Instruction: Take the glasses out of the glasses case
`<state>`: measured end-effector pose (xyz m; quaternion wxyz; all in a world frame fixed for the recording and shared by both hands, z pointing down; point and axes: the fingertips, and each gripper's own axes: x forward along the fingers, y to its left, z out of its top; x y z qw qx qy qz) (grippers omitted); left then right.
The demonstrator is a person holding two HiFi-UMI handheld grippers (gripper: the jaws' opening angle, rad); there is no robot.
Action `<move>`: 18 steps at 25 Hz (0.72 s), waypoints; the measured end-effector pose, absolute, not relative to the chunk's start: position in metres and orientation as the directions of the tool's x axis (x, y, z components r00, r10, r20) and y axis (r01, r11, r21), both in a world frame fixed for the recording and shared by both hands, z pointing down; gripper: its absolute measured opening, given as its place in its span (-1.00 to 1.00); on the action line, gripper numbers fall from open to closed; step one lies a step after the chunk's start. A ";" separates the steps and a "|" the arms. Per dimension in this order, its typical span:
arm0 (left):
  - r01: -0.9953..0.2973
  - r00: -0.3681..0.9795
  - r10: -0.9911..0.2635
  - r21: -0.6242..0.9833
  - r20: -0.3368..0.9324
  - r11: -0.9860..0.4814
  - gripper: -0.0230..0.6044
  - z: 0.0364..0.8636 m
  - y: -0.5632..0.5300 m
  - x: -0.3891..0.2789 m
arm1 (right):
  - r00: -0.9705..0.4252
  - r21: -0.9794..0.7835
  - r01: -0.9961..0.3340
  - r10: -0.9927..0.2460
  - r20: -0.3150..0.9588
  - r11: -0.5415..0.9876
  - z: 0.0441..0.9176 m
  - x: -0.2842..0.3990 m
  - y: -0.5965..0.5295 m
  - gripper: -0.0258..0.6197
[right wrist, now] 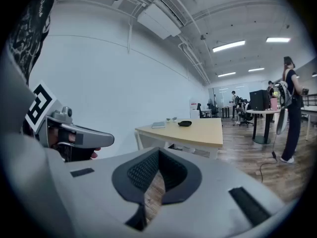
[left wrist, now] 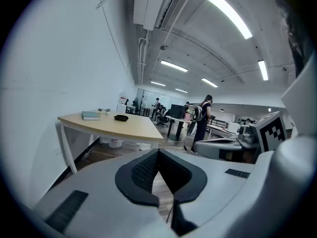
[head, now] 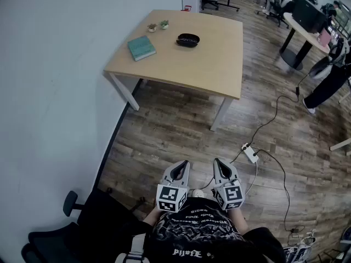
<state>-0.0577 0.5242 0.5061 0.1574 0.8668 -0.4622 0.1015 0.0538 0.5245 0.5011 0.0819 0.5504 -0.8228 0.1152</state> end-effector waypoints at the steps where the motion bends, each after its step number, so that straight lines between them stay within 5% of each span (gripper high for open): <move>1: -0.834 0.551 -0.771 0.179 0.319 -0.522 -0.91 0.505 0.523 -0.057 | -0.385 -0.099 -0.923 -0.886 0.260 0.372 0.501 0.054 0.524 -0.91; 17: -0.876 0.482 -0.820 0.185 0.308 -0.445 -0.91 0.505 0.523 -0.075 | -0.365 -0.103 -0.931 -0.898 0.245 0.350 0.498 0.060 0.522 -0.90; 18: -0.877 0.481 -0.821 0.183 0.307 -0.445 -0.89 0.505 0.523 -0.076 | -0.367 -0.100 -0.930 -0.897 0.247 0.353 0.499 0.060 0.522 -0.77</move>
